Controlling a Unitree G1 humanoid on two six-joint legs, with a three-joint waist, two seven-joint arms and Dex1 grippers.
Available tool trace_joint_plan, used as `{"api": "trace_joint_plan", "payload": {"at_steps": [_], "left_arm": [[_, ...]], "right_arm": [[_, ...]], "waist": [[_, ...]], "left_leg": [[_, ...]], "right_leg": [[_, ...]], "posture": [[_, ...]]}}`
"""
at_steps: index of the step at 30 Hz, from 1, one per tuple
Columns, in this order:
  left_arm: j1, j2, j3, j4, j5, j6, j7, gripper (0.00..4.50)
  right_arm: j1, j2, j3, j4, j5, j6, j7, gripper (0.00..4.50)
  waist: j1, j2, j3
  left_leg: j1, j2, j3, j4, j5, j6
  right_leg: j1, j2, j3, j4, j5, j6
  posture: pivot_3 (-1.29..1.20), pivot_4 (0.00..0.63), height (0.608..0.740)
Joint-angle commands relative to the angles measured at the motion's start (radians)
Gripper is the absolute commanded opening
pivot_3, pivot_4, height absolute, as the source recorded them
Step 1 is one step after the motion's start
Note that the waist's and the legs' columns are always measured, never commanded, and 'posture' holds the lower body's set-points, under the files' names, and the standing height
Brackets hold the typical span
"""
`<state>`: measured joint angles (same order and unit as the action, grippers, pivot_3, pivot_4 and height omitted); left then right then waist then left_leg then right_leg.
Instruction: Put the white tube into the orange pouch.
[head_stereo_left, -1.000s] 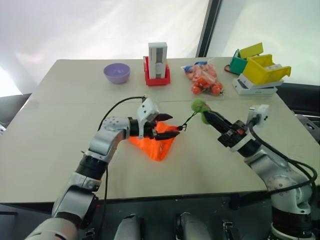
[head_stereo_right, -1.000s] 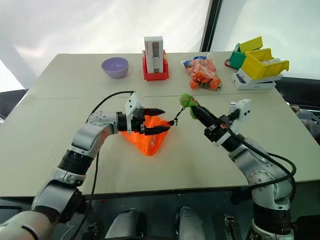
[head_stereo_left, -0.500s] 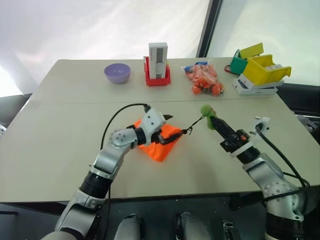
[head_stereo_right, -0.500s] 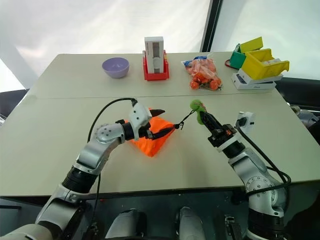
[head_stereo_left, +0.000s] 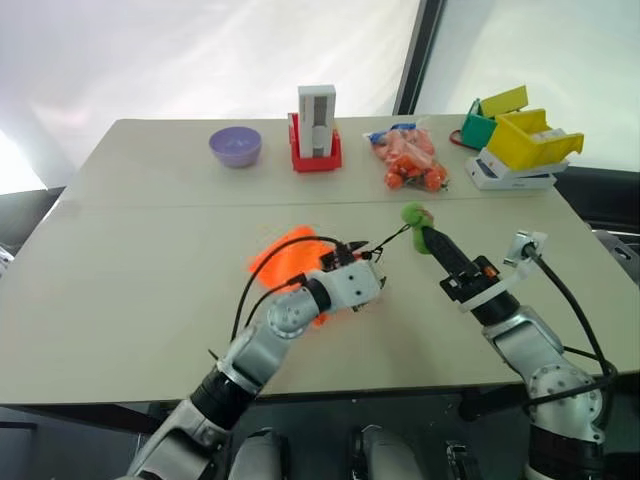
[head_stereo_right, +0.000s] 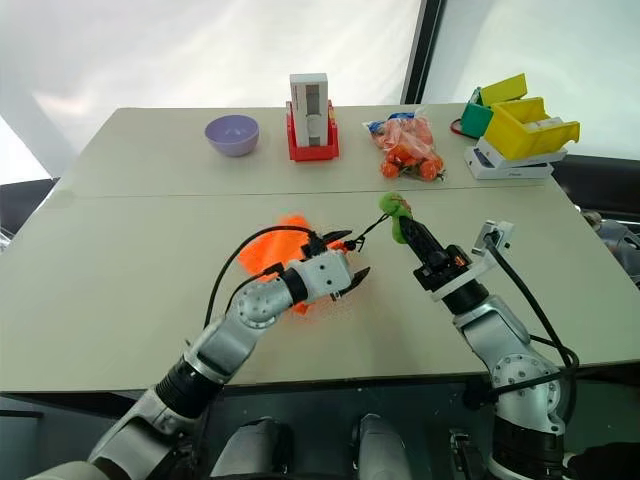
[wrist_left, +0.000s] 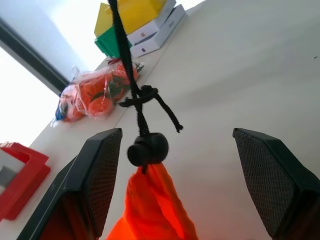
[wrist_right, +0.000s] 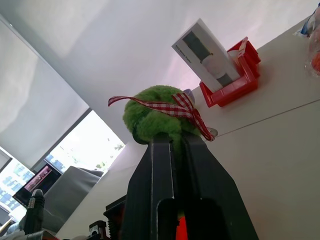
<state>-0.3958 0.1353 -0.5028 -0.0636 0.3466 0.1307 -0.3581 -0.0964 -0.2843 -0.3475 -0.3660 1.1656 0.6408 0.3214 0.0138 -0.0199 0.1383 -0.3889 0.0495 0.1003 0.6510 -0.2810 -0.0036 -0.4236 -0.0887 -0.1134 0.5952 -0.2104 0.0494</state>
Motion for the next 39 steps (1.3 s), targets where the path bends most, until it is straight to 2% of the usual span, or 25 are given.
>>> {"api": "trace_joint_plan", "payload": {"at_steps": [1, 10, 24, 27, 29, 39], "left_arm": [[0.000, -0.021, 0.012, -0.050, 0.046, 0.008, 0.057, 3.78], [0.012, -0.064, 0.008, 0.000, 0.096, -0.060, 0.178, 3.78], [-0.002, -0.080, 0.013, 0.060, 0.121, -0.108, 0.236, 3.78], [-0.004, -0.080, 0.016, 0.064, 0.121, -0.112, 0.237, 2.93], [-0.006, -0.081, 0.018, 0.065, 0.123, -0.114, 0.239, 2.01], [-0.009, -0.079, 0.026, 0.062, 0.142, -0.109, 0.251, 2.01]], "right_arm": [[-0.006, -0.014, -0.015, -0.040, 0.049, 0.004, -0.007, 0.00], [-0.043, -0.035, -0.015, -0.023, 0.098, 0.027, -0.020, 0.00], [-0.060, -0.038, 0.001, -0.007, 0.094, 0.027, -0.016, 0.00], [-0.062, -0.036, 0.006, -0.006, 0.093, 0.027, -0.016, 0.00], [-0.061, -0.036, 0.010, -0.006, 0.091, 0.027, -0.014, 0.00], [-0.070, -0.031, 0.019, 0.011, 0.084, 0.019, -0.004, 0.00]], "waist": [[0.000, 0.000, 0.000], [0.000, 0.000, 0.000], [0.000, 0.000, 0.000], [0.000, 0.000, 0.000], [0.000, 0.000, 0.000], [0.000, 0.000, 0.000]], "left_leg": [[0.000, 0.000, 0.000, 0.000, 0.000, 0.000], [0.000, 0.000, 0.000, 0.000, 0.000, 0.000], [0.000, 0.000, 0.000, 0.000, 0.000, 0.000], [0.000, 0.000, 0.000, 0.000, 0.000, 0.000], [0.000, 0.000, 0.000, 0.000, 0.000, 0.000], [0.000, 0.000, 0.000, 0.000, 0.000, 0.000]], "right_leg": [[0.000, 0.000, 0.000, 0.000, 0.000, 0.000], [0.000, 0.000, 0.000, 0.000, 0.000, 0.000], [0.000, 0.000, 0.000, 0.000, 0.000, 0.000], [0.000, 0.000, 0.000, 0.000, 0.000, 0.000], [0.000, 0.000, 0.000, 0.000, 0.000, 0.000], [0.000, 0.000, 0.000, 0.000, 0.000, 0.000]], "posture": [[0.00, 0.150, 0.740], [0.00, 0.150, 0.740], [0.00, 0.150, 0.740], [0.00, 0.150, 0.740], [0.00, 0.150, 0.740], [0.00, 0.150, 0.740]]}}
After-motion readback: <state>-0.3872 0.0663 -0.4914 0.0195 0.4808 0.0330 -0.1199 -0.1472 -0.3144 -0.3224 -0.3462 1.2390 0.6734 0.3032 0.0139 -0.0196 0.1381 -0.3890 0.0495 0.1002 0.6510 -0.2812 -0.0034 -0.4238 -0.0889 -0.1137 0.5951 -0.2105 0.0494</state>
